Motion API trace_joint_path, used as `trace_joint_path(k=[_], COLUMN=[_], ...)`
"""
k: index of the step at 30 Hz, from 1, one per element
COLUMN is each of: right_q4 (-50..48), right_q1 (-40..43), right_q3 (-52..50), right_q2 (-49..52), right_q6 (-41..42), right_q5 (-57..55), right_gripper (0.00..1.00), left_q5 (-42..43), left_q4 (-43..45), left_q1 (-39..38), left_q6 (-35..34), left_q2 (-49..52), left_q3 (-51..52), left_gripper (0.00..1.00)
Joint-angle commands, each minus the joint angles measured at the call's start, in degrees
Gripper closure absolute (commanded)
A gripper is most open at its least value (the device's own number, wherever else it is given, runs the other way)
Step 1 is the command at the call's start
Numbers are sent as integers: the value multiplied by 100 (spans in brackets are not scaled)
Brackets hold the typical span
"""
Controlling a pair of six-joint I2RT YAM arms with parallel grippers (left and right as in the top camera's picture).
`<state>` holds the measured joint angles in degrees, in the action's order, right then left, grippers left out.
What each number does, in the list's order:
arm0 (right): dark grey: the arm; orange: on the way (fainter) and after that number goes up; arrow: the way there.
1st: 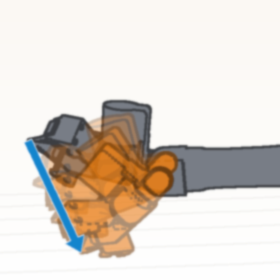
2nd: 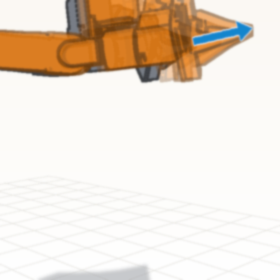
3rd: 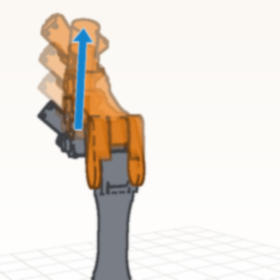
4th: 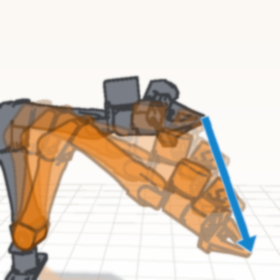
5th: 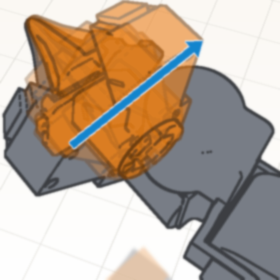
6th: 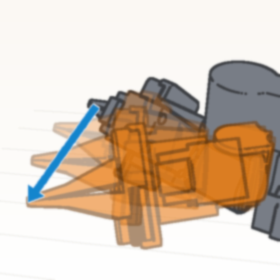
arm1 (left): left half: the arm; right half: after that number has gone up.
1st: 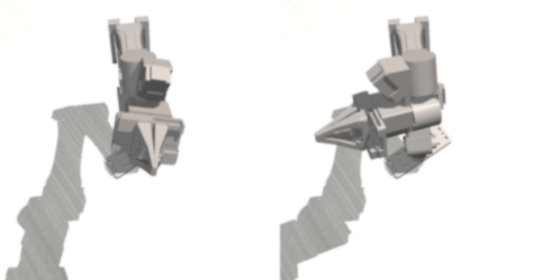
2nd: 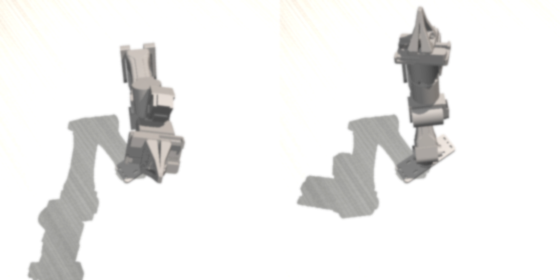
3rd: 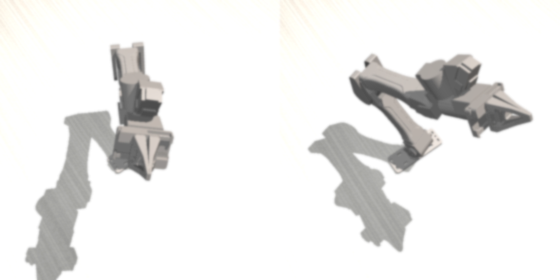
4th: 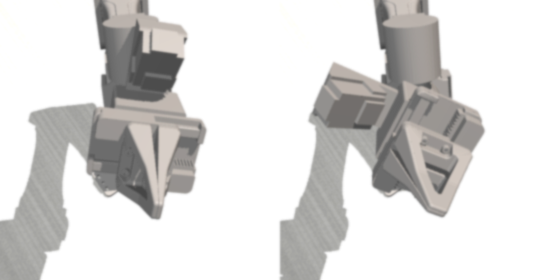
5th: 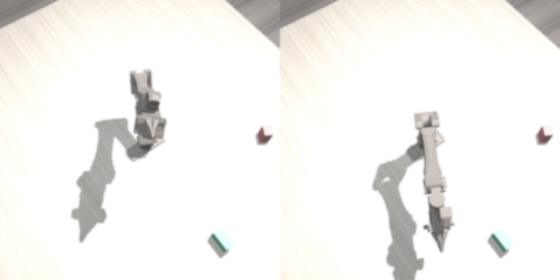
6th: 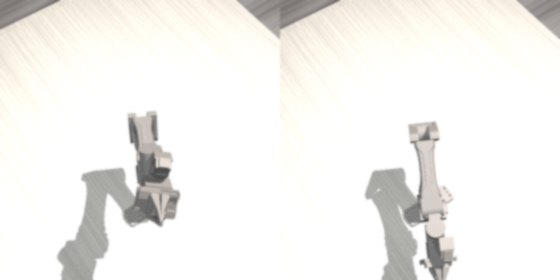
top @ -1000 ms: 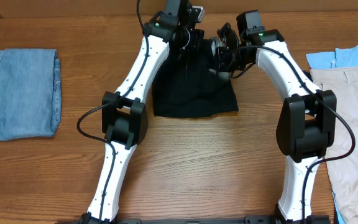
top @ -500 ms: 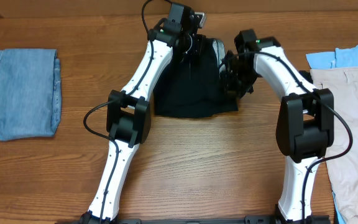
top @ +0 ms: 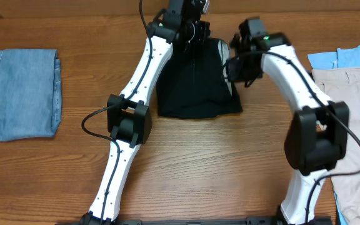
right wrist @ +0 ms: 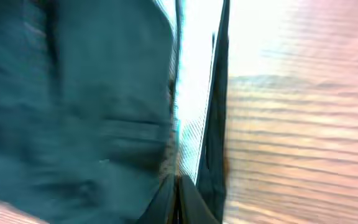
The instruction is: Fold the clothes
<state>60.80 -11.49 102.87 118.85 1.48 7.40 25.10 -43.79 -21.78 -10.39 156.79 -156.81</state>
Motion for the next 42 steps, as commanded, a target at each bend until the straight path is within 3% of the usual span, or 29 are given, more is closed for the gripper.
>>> trace_joint_path(k=[1, 6, 21, 30, 39, 42], right_q4=[57, 20, -1725, -1676, -1661, -1659], right_q1=[28, 28, 24, 24, 24, 24], right_q3=[264, 96, -2135, -2162, -2192, -2192], right_q2=[-601, -433, 96, 96, 96, 96], right_q6=[2, -197, -240, -238, -238, -238], right_q5=[247, 1589, 1582, 1582, 1565, 1565], right_gripper=[96, 96, 96, 96, 96, 96], left_q5=[254, 173, 127, 133, 409, 859], left_q4=[-68, -223, -901, -299, 835, 1058], left_q1=[-37, -48, -236, -240, -221, -157], left_q6=[-11, -11, 212, 197, -684, -826], left_q2=[-133, -131, -35, 466, 1211, 1204], left_q3=[-160, -153, -26, 188, 186, -144], left_gripper=[94, 95, 95, 91, 92, 92])
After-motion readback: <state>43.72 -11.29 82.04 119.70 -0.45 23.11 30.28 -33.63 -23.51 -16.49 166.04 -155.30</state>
